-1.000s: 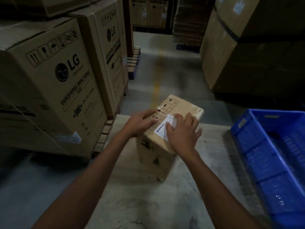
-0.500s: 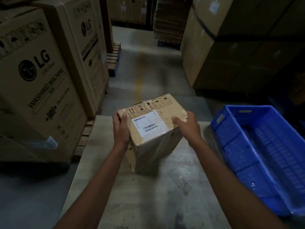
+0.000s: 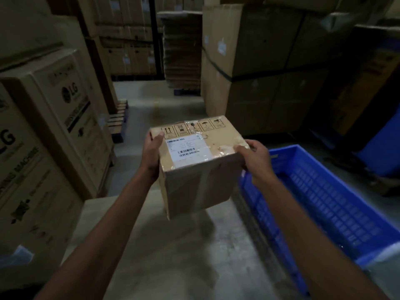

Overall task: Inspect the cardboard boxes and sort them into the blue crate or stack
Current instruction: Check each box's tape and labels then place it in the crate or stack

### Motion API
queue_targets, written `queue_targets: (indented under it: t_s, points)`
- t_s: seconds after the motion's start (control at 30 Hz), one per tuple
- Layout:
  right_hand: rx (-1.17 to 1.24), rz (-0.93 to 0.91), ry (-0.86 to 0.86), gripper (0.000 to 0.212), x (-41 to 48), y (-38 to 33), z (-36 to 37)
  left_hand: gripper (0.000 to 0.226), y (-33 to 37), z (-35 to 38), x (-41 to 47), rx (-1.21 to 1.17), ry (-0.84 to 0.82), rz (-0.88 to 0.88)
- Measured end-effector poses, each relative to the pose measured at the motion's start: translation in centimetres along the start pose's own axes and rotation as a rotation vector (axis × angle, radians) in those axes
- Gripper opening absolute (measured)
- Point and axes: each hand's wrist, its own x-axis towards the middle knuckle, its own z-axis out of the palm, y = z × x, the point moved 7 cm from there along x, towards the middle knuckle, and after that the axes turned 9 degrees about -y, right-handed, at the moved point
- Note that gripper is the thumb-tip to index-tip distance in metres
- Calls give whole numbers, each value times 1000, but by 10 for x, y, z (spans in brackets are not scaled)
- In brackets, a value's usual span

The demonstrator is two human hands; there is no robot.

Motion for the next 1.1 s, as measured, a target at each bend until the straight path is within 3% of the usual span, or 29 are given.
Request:
queue_targets:
  t_s: [0.13,0.2,0.33,0.47,0.57,0.63,0.93,1.1]
  points:
    - [113,-69,24,27,21,-32,-74,57,23,83,27,-2,-85,57]
    - [161,-97,25,30,32,-45,-110,55,28,122,37,-19,-67,53]
    - [217,-175,57,28,53,-69,-186,23,40,207,57,-21,-60,94]
    - [308,-208,152,38,71,-83,-259,48,44,290,69,10,-161,97]
    - [337,-235,236,36,79,-86,-307,40,36,340,78,13,-213,82]
    - [330,-212,258,32,89,-79,-330,47,23,366,83,-5,-229,44]
    - [213,48,161,46,147,1,-371,30,-77,404,98,-121,-166,-211]
    - [217,107,5,31,164,47,-359,23,-124,395,101,-106,-92,-261]
